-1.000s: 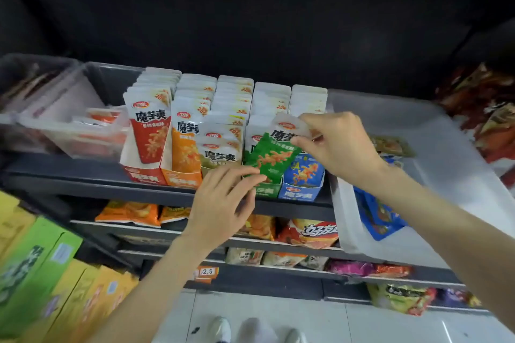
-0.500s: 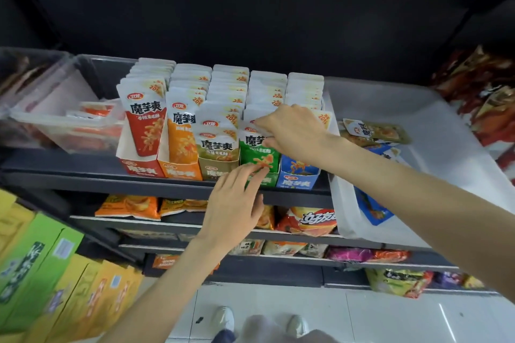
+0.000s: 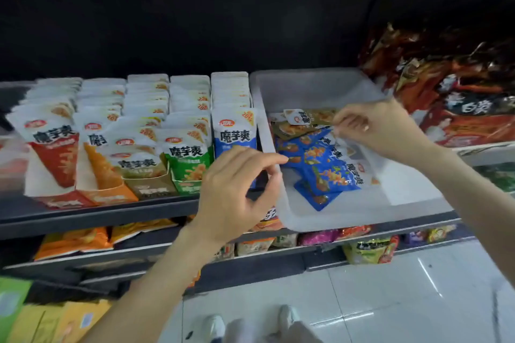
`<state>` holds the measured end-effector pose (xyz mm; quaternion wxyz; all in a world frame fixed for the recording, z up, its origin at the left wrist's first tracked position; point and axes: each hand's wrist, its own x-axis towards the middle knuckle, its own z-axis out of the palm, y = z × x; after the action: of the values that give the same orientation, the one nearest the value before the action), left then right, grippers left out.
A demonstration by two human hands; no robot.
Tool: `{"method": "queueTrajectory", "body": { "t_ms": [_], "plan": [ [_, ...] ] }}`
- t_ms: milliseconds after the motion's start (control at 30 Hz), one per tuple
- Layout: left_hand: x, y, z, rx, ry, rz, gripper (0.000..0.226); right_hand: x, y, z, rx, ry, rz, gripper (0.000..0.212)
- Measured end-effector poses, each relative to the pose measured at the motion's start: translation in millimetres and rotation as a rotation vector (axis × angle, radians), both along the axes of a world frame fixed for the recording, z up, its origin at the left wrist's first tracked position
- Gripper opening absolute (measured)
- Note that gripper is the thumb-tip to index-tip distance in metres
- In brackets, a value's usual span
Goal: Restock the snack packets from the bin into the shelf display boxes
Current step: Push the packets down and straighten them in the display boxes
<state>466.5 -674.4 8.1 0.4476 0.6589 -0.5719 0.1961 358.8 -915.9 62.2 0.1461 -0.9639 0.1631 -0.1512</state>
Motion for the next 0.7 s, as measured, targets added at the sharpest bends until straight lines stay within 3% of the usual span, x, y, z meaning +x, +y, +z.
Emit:
{"method": "queueTrajectory", "body": {
  "t_ms": [133,200,300,400,533,700],
  "plan": [
    [-1,-70,11,0.344,-0.278,-0.07,0.031,-14,-20,-49,-0.279,0.588,0.133,0.041],
    [0,-105,10,0.533,-0.474,-0.085,0.049,-14,-27,-63,-0.407,0.769,0.181,0.057],
    [-4,-142,5,0.95,-0.73,-0.027,0.085,-13,-36,-72,-0.502,0.857,0.17,0.066],
    [-9,-160,-6,1.146,-0.82,0.04,0.103,-11,-36,-76,-0.594,0.8,0.227,0.064],
    [-11,-170,-16,1.252,-0.842,-0.029,0.086,-14,-35,-74,-0.648,0.768,0.254,0.066],
    [-11,-168,-13,1.082,-0.871,-0.09,0.041,-20,-40,-73,-0.596,0.599,0.21,0.048]
  ]
}}
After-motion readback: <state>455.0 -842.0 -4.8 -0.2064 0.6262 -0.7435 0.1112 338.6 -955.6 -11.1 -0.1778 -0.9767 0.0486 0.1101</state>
